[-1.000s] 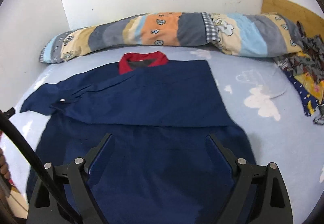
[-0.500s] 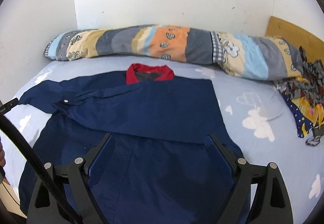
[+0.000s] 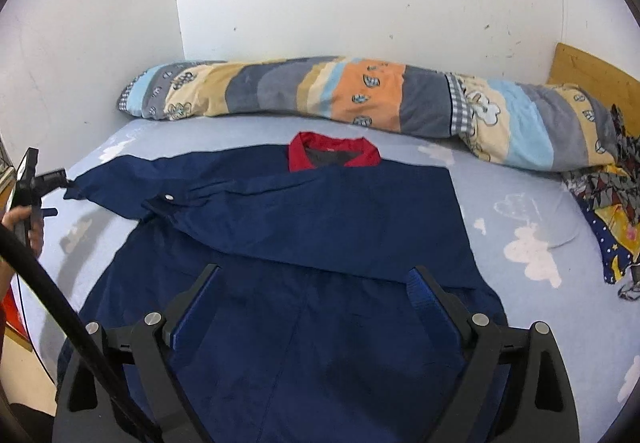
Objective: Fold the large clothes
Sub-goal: 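Reach the left gripper to the other sleeve cuff and grasp it, then fold the held sleeve across the jacket front with the left gripper, release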
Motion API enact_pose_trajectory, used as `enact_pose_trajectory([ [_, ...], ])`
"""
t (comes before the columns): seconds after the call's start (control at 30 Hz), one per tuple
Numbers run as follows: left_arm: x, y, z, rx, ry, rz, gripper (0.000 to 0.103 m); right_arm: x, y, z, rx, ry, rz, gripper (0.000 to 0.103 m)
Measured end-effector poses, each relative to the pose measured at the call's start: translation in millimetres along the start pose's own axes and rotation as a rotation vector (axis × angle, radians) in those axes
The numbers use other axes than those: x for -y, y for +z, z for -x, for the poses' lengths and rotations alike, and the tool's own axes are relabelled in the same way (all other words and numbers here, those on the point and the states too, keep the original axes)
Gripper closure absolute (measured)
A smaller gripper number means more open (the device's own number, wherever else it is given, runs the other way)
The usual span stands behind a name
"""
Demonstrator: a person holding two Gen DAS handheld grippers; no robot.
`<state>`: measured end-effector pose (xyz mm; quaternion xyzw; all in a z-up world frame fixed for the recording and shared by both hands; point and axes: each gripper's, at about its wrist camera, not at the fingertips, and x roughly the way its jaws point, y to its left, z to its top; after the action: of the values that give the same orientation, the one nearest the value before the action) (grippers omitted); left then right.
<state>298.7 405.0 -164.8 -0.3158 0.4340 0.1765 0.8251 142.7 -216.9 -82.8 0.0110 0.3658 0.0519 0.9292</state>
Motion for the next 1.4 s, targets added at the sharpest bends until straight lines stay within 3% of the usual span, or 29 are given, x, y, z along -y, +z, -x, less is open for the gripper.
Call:
enact_pose_trajectory([
  [0.03,-12,10,-9,-0.012,-0.021,0.054,0.025,0,0,-4,-0.008,0.0,-0.001,0.008],
  [0.1,-36,29,-25,-0.014,-0.043,0.156,0.025,0,-1,-14,-0.026,-0.005,0.003,0.008],
  [0.17,-51,45,-35,0.012,-0.044,0.207,0.025,1,0,-20,-0.026,-0.017,0.002,0.008],
  [0.33,-79,68,-66,0.044,-0.152,0.333,0.025,6,0,-31,-0.022,-0.048,0.006,0.008],
  [0.47,-86,84,-81,0.195,-0.212,0.409,0.025,13,0,-39,-0.019,-0.067,-0.007,0.008],
  [0.57,-85,96,-89,0.269,-0.216,0.42,0.028,16,0,-44,-0.013,-0.072,-0.022,0.008],
  [0.6,-81,99,-90,0.288,-0.195,0.399,0.041,16,-1,-45,-0.01,-0.071,-0.02,0.008],
  [0.63,-78,101,-90,0.3,-0.167,0.383,0.101,17,-1,-47,-0.01,-0.074,-0.015,0.008],
  [0.7,-82,102,-94,0.279,-0.229,0.407,0.1,18,-1,-50,-0.014,-0.081,-0.015,0.008],
  [0.8,-73,102,-81,0.299,-0.234,0.378,0.1,23,0,-50,-0.016,-0.075,-0.033,0.008],
  [0.93,-40,103,-37,0.327,-0.249,0.268,0.1,28,4,-48,-0.016,-0.097,-0.037,0.008],
  [1.13,67,91,53,0.324,-0.351,0.068,0.1,57,11,-47,-0.027,-0.175,-0.068,0.008],
  [1.3,192,39,124,0.286,-0.459,-0.129,0.1,93,8,-64,-0.081,-0.275,-0.085,0.008],
  [1.4,264,-8,149,0.207,-0.537,-0.232,0.1,116,4,-70,-0.11,-0.296,-0.122,0.008],
])
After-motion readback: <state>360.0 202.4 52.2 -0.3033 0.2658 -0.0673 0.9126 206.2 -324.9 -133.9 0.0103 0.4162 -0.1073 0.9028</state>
